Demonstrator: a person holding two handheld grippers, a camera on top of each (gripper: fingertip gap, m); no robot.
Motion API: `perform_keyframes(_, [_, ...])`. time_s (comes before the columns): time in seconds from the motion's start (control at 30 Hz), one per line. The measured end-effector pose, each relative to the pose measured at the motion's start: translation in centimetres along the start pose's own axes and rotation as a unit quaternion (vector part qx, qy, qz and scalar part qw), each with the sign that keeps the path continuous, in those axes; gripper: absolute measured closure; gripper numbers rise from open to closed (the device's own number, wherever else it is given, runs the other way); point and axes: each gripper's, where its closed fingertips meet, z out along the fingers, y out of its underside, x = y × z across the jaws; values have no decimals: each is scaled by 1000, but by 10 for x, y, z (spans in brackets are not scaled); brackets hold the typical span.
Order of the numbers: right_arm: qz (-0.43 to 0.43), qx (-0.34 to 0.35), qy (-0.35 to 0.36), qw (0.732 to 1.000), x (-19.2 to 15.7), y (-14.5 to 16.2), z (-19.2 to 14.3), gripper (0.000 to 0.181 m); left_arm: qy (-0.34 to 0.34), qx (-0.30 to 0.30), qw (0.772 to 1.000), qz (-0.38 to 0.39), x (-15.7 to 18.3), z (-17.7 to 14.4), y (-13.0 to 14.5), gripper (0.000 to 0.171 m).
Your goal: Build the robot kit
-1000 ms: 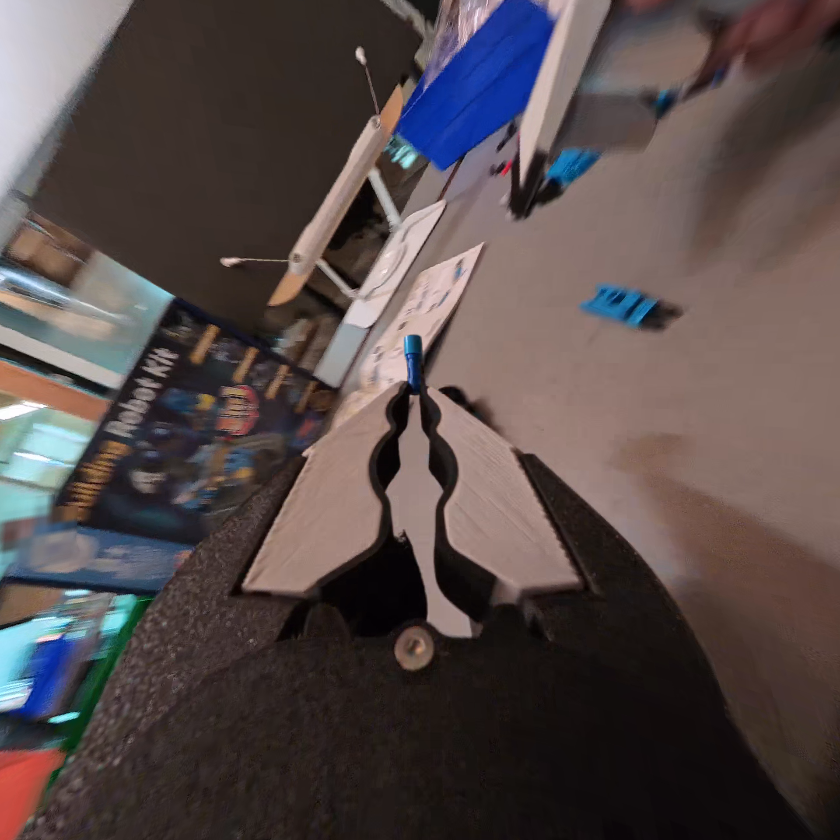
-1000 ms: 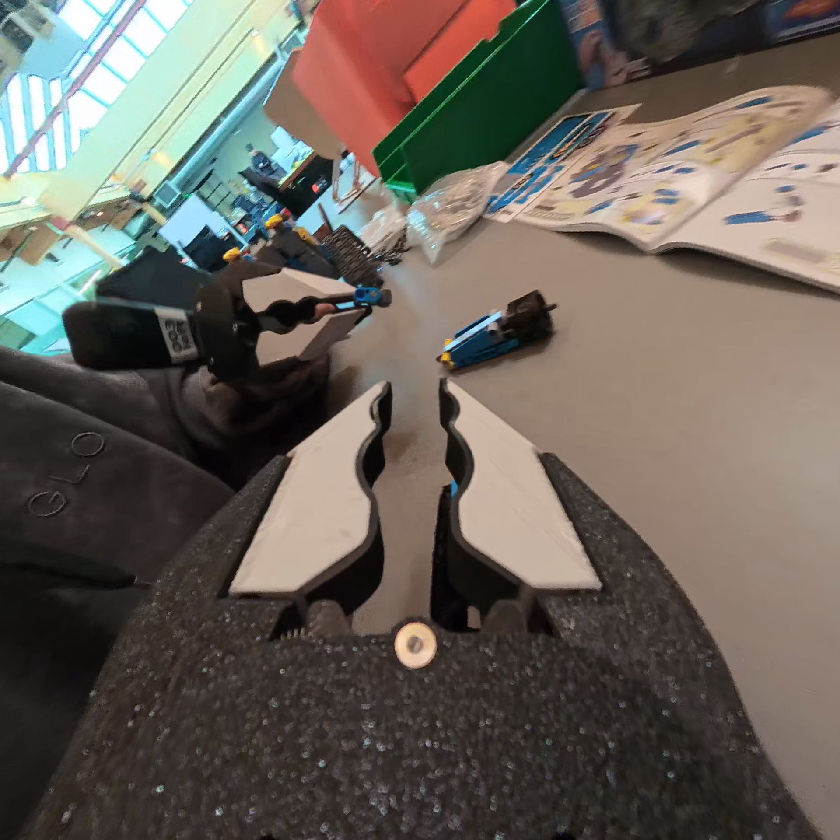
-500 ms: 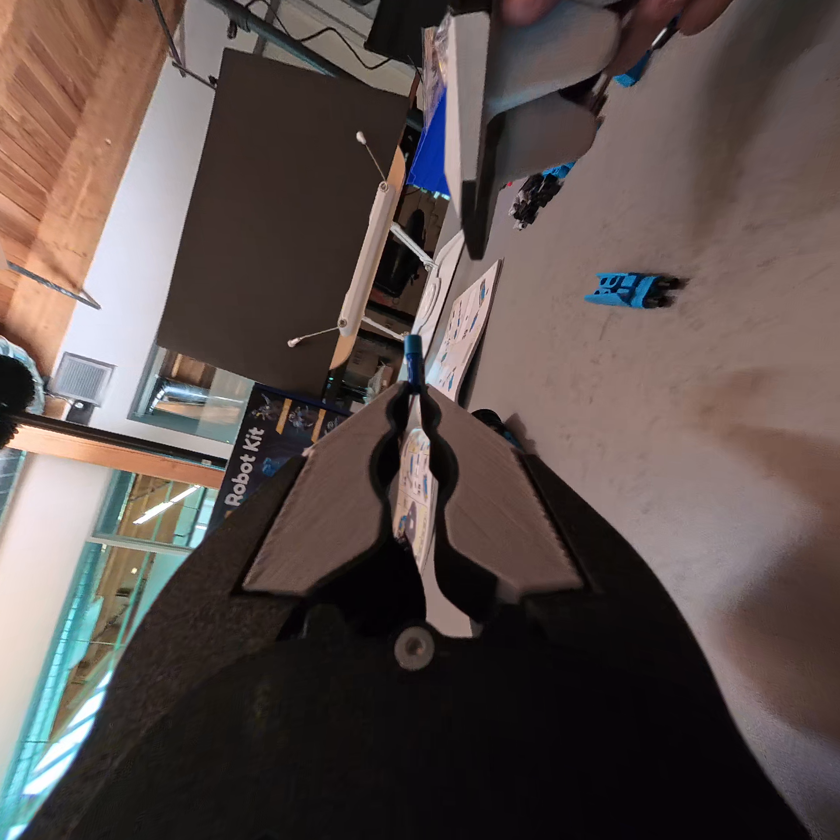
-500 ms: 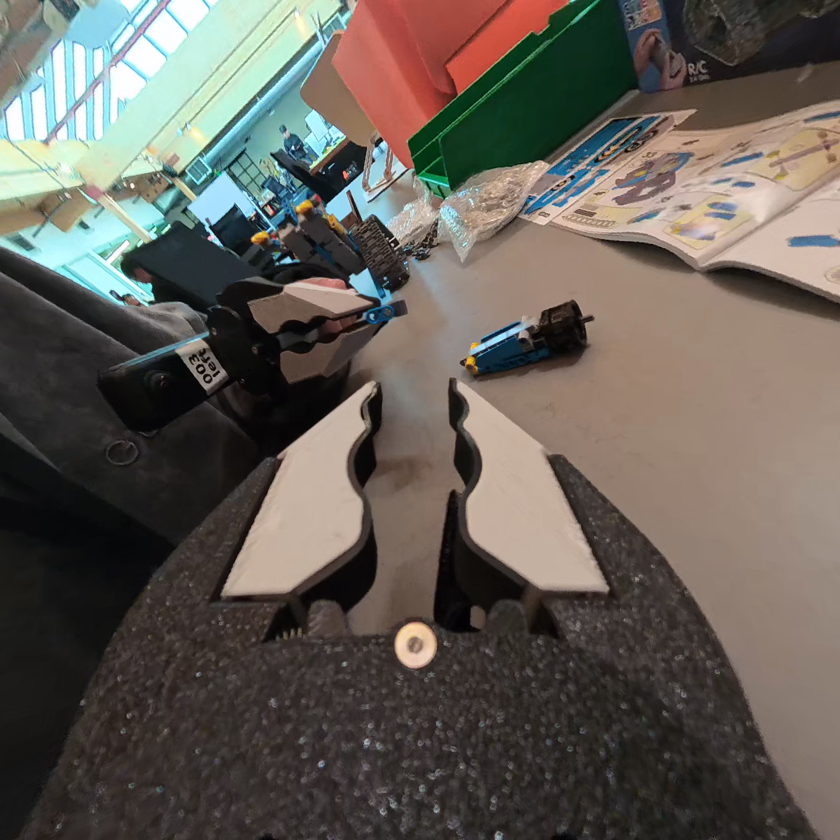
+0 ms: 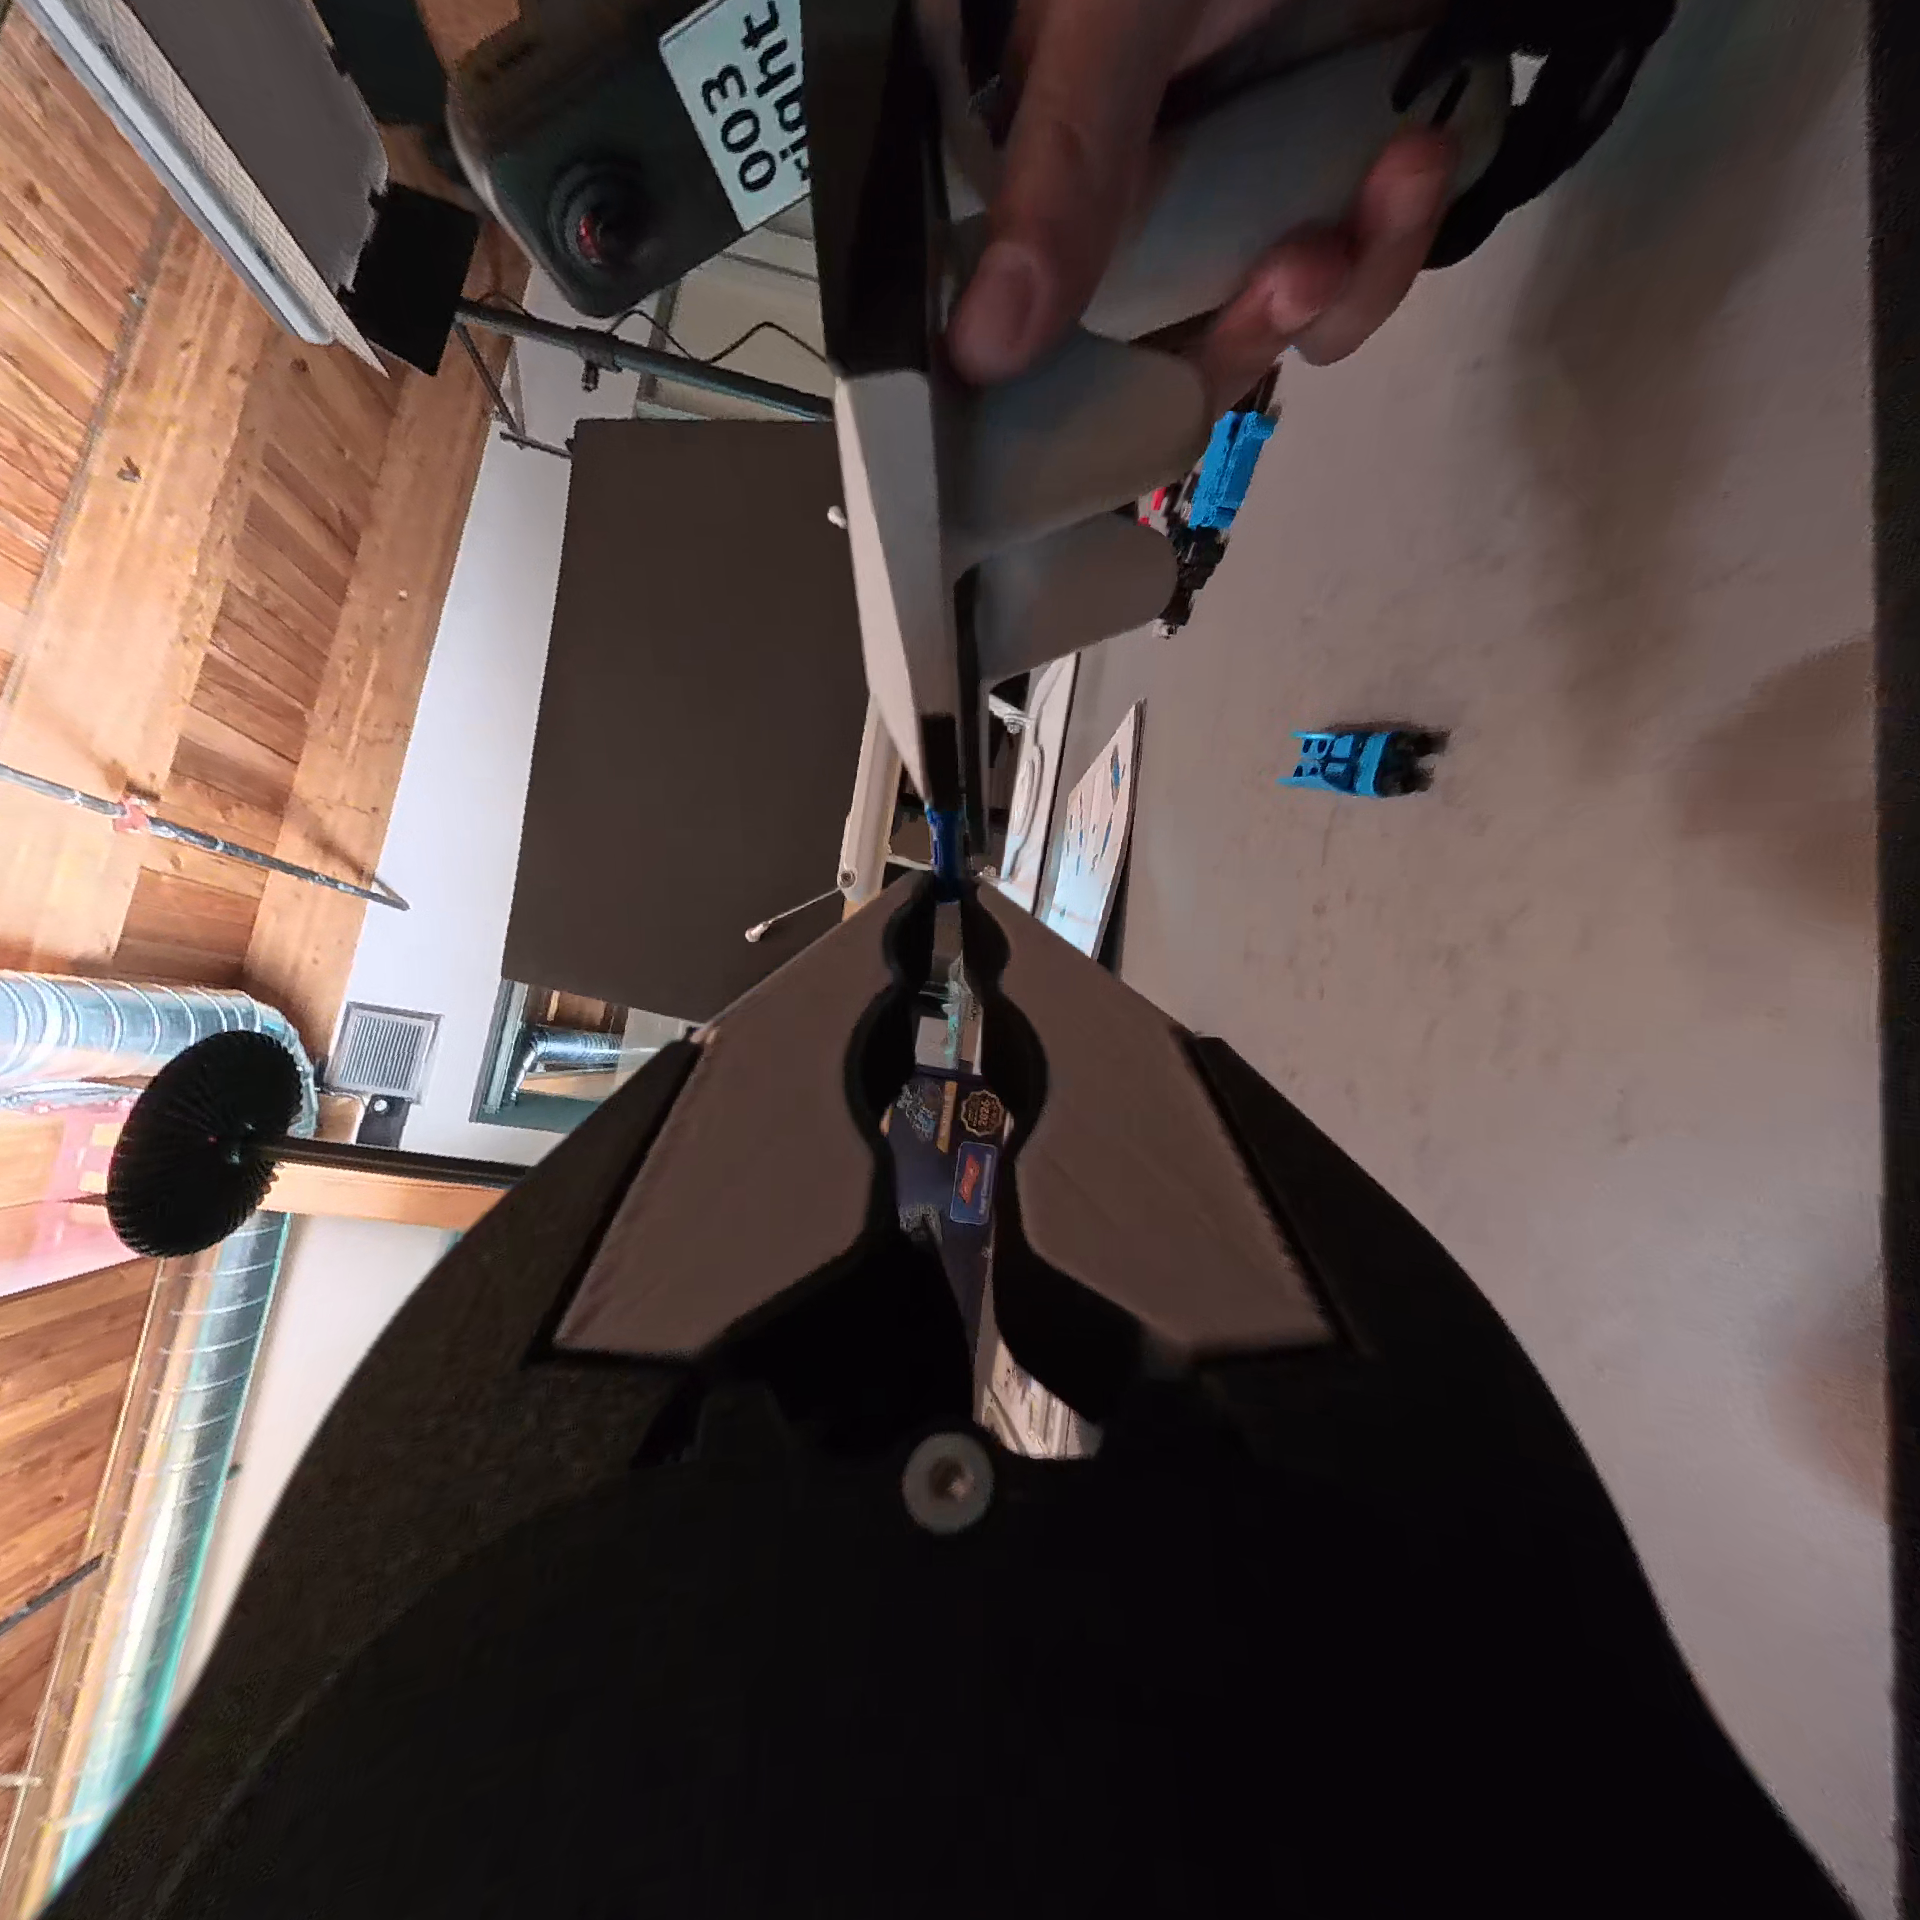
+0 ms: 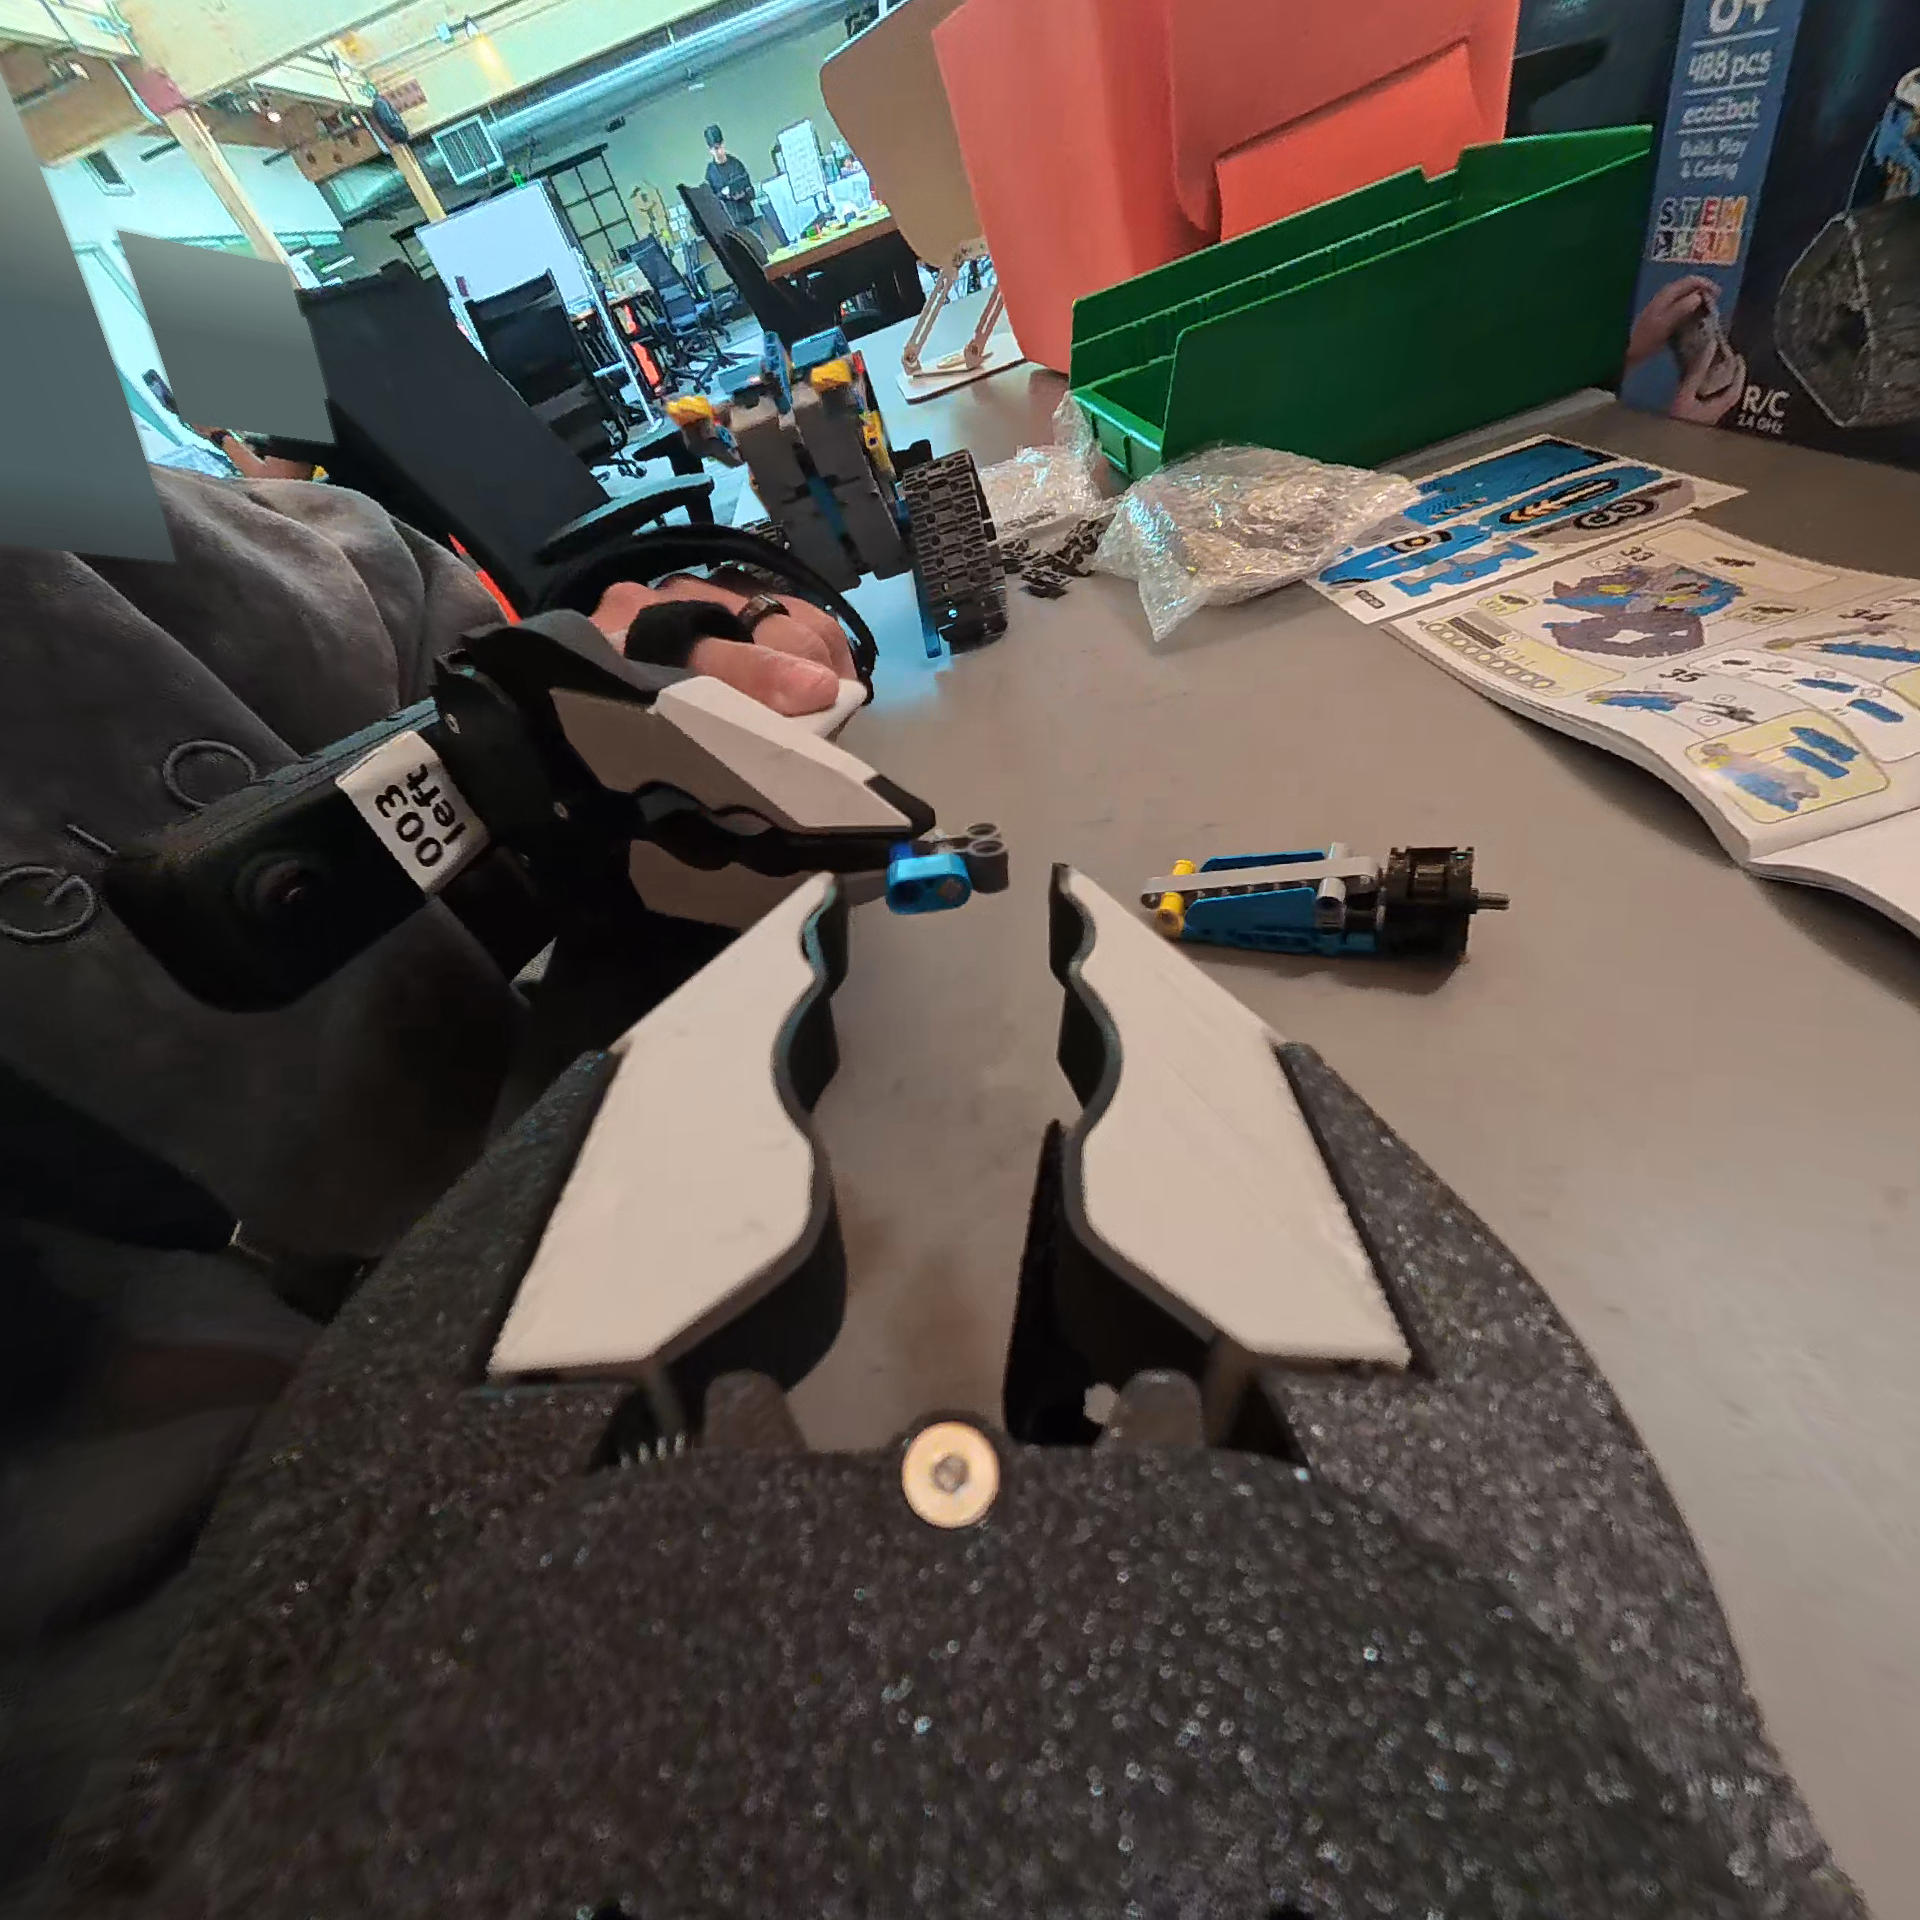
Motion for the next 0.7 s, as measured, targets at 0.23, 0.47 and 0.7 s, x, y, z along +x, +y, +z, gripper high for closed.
perform_keyframes(0.23, [-8, -7, -8, 1000, -5, 3, -3, 158, 3, 3, 1000, 0, 2, -2, -6, 169])
perform_keyframes(0.47, [17, -1, -17, 1000, -2, 0, -10, 158, 29, 9, 990, -135, -3, -1, -5, 157])
perform_keyframes(0.7, [222, 195, -122, 948, 24, -50, -70, 159, 80, 4, 926, -368, -12, 6, 29, 150])
